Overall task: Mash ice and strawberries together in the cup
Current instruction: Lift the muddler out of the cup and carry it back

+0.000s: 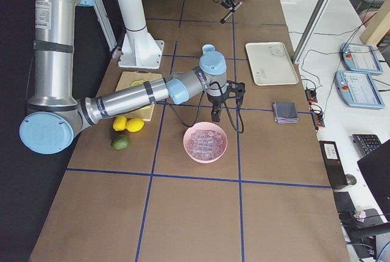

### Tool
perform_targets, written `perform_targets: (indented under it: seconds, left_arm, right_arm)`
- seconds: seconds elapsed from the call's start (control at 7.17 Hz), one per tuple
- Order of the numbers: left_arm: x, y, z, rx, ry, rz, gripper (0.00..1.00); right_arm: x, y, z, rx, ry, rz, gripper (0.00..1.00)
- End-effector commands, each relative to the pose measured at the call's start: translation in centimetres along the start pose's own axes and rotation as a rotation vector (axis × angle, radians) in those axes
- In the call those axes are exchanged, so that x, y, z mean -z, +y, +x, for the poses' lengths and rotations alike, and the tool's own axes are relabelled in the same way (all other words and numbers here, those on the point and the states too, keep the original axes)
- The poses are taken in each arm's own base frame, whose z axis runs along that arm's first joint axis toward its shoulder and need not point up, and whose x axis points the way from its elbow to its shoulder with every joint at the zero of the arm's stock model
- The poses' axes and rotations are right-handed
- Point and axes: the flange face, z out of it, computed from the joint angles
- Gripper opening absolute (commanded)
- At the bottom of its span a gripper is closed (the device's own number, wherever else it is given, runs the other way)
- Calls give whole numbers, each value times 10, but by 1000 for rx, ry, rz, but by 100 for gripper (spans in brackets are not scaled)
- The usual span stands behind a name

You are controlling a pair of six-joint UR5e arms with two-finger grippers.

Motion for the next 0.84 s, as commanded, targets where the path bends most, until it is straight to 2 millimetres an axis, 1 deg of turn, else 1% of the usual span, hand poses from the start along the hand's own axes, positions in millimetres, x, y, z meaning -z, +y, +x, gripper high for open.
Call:
perform_targets:
  seconds: [0.0, 0.14, 0.28, 0.42, 0.56, 0.7]
  left_arm:
    - [49, 4, -142, 212, -18, -295, 0]
    - [64, 4, -175, 333, -69, -425, 1]
    - [70, 28, -205, 410, -141, -507, 1]
    - [71, 63, -232, 411, -190, -588, 1]
    - [73, 93, -253, 349, -225, -704, 1]
    - [78, 103, -272, 350, -274, -816, 1]
  right_arm:
    - [-2, 1, 4, -6, 5, -4, 100]
    - [-5, 2, 7, -11, 7, -11, 100]
    - [-5, 2, 9, -13, 9, -12, 100]
    - [-8, 1, 11, -19, 10, -19, 100]
    - [-10, 0, 13, -23, 13, -22, 100]
    - [-11, 0, 14, -25, 14, -23, 100]
